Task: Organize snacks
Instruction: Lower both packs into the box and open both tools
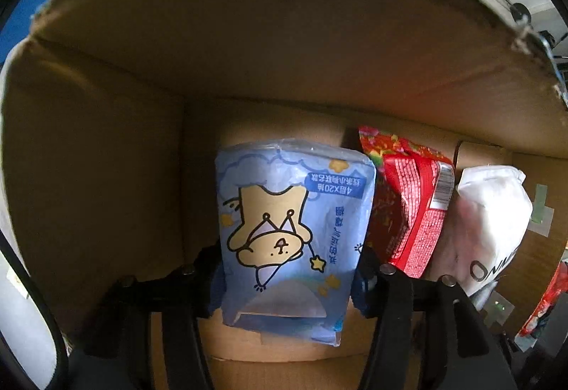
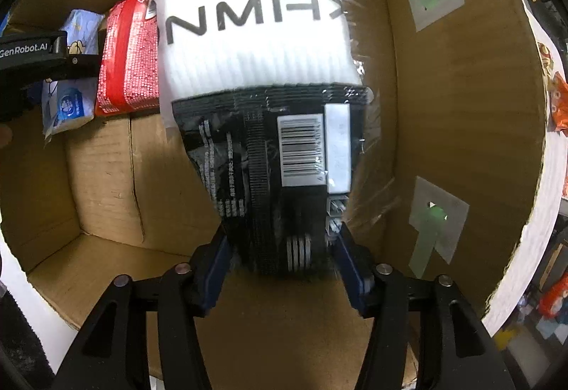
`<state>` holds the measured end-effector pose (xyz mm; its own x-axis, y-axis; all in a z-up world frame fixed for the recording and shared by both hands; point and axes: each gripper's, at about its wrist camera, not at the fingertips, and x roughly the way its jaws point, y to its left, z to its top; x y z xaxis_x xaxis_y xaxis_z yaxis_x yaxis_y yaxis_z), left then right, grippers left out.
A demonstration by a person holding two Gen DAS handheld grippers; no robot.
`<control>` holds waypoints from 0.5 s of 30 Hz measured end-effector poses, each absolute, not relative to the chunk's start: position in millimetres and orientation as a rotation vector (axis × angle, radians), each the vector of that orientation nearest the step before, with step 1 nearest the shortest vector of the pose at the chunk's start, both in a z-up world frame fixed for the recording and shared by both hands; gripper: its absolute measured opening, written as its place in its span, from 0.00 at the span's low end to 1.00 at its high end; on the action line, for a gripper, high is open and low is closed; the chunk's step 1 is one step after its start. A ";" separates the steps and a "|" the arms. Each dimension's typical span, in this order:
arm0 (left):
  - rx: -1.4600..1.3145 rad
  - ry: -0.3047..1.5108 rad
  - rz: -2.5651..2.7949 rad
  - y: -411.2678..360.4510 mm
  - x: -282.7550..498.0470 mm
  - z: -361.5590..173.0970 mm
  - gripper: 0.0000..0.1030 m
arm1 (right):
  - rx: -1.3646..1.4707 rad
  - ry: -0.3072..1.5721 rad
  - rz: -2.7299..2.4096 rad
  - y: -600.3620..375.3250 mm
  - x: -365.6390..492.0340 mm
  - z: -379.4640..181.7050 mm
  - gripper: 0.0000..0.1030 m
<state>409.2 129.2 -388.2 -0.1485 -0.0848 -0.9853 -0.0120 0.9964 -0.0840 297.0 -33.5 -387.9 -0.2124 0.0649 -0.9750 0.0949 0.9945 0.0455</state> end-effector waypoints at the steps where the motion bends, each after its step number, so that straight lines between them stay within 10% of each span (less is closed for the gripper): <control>1: -0.065 1.729 -0.063 128.4 408.7 -388.1 0.53 | 0.118 1.782 -0.026 -33.4 297.3 -387.1 0.67; 15: -0.054 1.651 -0.105 114.1 411.7 -346.2 0.88 | 0.118 1.689 0.001 -25.5 297.5 -339.0 0.86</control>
